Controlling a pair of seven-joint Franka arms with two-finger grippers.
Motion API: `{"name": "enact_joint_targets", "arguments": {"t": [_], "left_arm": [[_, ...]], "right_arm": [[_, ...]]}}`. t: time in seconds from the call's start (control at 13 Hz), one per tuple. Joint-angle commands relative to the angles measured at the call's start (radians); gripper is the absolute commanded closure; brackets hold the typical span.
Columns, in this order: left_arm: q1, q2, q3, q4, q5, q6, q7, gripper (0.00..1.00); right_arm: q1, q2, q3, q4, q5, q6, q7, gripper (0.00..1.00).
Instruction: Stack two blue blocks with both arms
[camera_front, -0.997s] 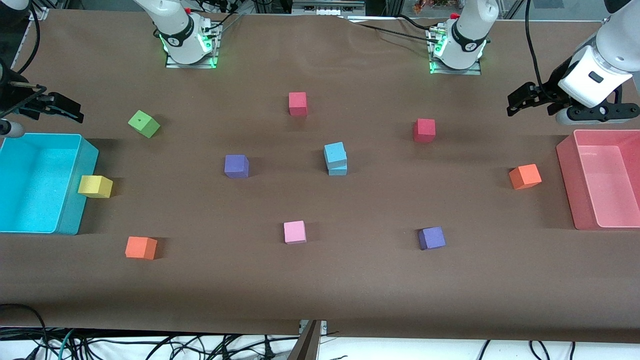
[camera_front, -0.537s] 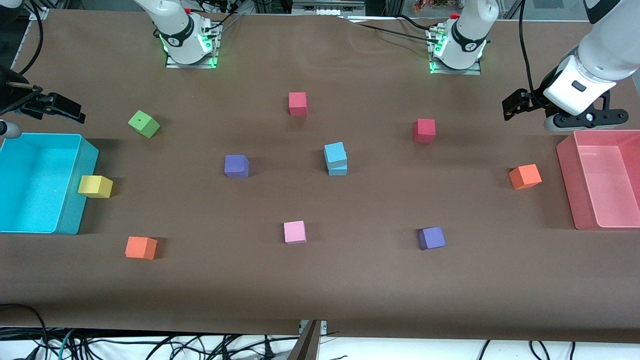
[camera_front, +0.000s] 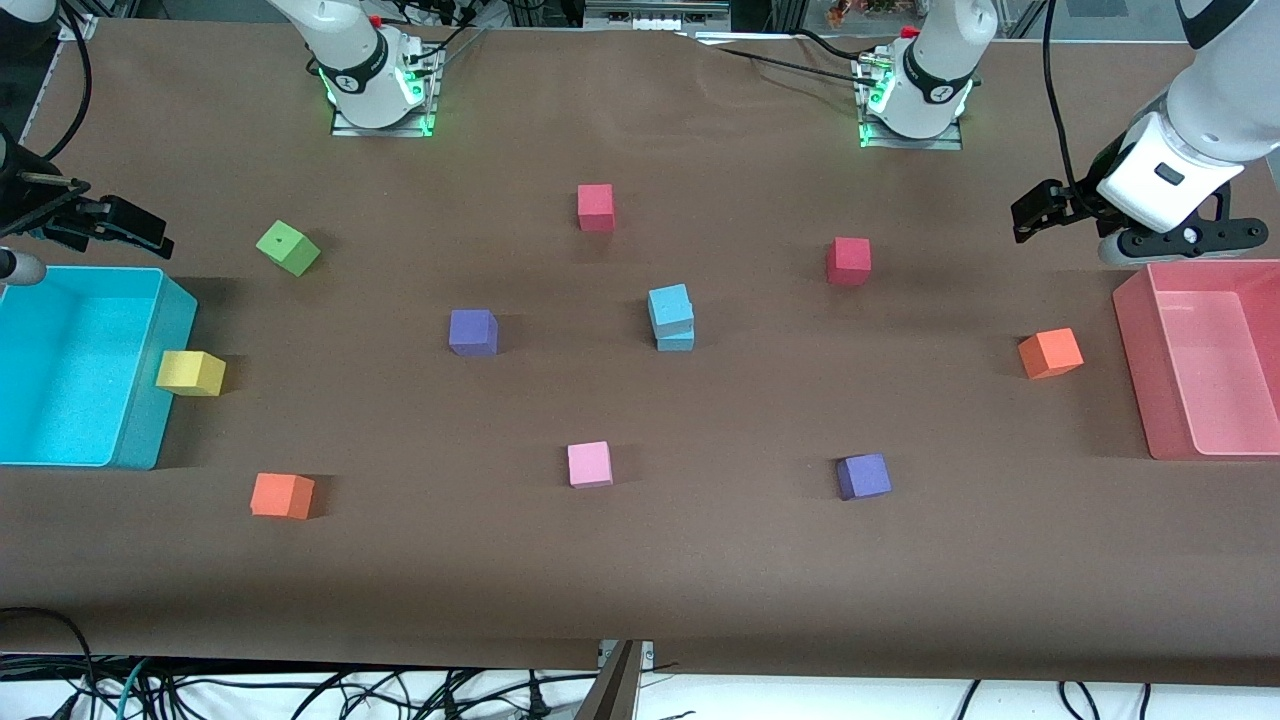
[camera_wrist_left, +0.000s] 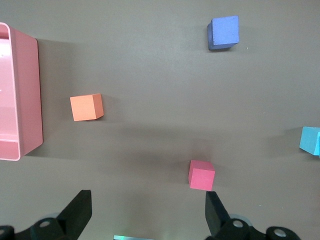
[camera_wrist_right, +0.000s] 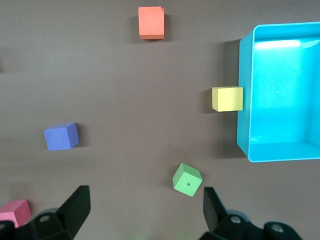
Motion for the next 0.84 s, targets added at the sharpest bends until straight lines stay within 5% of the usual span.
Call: {"name": "enact_joint_targets", "arguments": {"t": [0.0,0.77], "left_arm": [[0.002,0.004,-0.008,0.023,0.015,-0.021,-0.021,0.0],[0.0,0.0,-0.009,0.028,0.004,-0.016,-0.023,0.0]], "right_arm": [[-0.014,0.012,0.014,0.03,0.004,-0.006,0.011,0.0],[-0.012,0.012,0.016,0.024,0.007,-0.001,0.012,0.0]]}}
